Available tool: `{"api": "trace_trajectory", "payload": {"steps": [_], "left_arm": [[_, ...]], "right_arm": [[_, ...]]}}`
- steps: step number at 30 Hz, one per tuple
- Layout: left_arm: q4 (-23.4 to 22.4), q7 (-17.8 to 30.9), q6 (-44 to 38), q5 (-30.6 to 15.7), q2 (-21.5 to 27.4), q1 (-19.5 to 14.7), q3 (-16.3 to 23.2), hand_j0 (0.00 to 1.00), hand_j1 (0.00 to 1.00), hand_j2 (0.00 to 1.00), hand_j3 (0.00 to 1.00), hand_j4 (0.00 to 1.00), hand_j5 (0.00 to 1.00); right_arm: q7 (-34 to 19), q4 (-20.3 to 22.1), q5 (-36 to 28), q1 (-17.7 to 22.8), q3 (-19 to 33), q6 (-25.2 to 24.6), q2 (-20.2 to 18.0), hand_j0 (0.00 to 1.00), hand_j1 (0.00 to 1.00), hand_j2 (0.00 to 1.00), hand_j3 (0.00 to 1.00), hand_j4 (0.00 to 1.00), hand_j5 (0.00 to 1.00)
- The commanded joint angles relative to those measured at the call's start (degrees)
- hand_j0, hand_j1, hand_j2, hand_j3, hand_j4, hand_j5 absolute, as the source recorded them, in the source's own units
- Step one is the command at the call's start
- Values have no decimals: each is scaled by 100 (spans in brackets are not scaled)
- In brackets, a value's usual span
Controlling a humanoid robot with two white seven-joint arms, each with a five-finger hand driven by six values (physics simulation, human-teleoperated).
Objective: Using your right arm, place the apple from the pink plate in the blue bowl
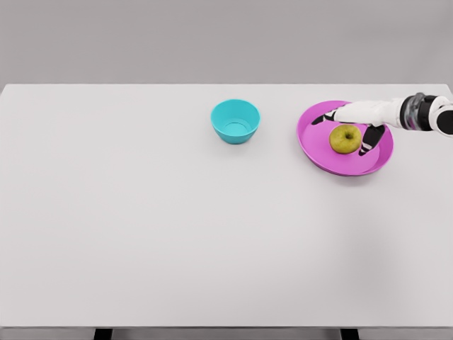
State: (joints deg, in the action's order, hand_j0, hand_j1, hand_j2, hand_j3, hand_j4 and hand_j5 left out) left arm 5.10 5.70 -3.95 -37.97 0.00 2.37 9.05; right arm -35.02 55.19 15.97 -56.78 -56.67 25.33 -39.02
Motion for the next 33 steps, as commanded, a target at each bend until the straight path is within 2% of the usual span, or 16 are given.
{"api": "trace_trajectory", "payload": {"steps": [1,6,9,11,13,18,20,23,29,33], "left_arm": [[-1,1,0,0,0,0,0,100,100,100,100,100,100],[-1,1,0,0,0,0,0,100,100,100,100,100,100],[-1,1,0,0,0,0,0,100,100,100,100,100,100],[-1,1,0,0,0,0,0,100,100,100,100,100,100],[-1,1,8,-8,0,0,0,100,100,100,100,100,100],[-1,1,0,0,0,0,0,100,100,100,100,100,100],[-1,1,0,0,0,0,0,100,100,100,100,100,100],[-1,1,0,0,0,0,0,100,100,100,100,100,100],[-1,1,0,0,0,0,0,100,100,100,100,100,100],[-1,1,0,0,0,0,0,100,100,100,100,100,100]], "right_arm": [[2,-122,-15,0,7,78,17,100,100,100,100,100,100],[2,-219,-24,18,7,201,34,98,98,98,98,98,98],[2,-228,-24,35,-11,280,26,85,85,85,85,85,85],[2,-333,-24,26,-19,517,17,65,65,65,65,65,65],[2,-412,-24,26,-19,658,8,54,54,54,54,54,54],[2,-421,-24,26,-19,702,17,47,47,47,47,47,47],[2,-412,-24,26,-28,746,26,39,39,39,39,39,39],[2,-368,-24,0,-19,755,26,39,39,39,39,39,39],[2,335,-33,-184,183,632,105,40,40,40,40,40,40],[2,511,-33,-413,183,482,228,40,40,40,40,40,40]]}}
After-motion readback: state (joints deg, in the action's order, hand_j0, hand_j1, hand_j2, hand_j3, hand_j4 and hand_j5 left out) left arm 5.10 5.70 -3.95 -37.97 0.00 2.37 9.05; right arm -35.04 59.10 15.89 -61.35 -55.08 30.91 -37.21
